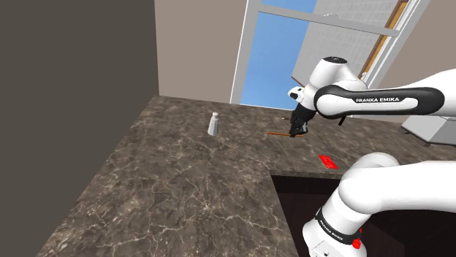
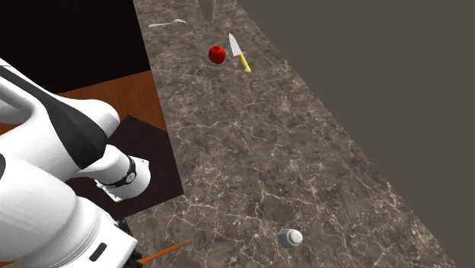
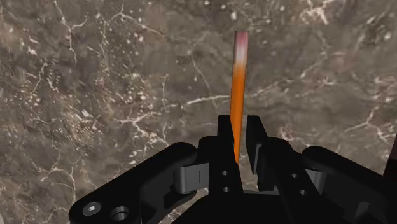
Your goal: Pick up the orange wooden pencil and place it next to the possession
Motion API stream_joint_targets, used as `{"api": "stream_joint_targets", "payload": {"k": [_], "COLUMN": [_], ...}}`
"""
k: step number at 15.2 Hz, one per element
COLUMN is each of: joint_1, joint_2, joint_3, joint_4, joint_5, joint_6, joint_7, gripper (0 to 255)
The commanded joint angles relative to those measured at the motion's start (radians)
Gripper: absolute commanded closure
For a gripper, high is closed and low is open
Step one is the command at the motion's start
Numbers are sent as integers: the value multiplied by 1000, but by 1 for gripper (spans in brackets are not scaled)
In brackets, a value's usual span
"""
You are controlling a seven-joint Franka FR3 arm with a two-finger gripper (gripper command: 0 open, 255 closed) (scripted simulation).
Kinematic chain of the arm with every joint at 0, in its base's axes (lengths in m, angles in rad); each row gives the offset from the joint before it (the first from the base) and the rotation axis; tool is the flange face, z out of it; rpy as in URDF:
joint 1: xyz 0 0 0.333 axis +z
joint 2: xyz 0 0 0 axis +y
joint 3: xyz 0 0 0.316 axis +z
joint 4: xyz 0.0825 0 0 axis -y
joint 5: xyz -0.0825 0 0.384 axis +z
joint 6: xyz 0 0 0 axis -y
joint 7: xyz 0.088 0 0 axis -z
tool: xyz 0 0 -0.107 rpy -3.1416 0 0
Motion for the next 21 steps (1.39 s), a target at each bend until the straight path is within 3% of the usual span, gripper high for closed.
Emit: {"api": "stream_joint_targets", "payload": {"k": [1, 14, 21], "joint_1": [-37, -75, -75], "joint_2": [6, 135, 135], "joint_3": [-57, -107, -107], "joint_4": [9, -107, -108], "joint_5": [-35, -119, -119], "joint_6": [9, 250, 251], "joint_7": [-63, -26, -25], "gripper": [255, 255, 255]}}
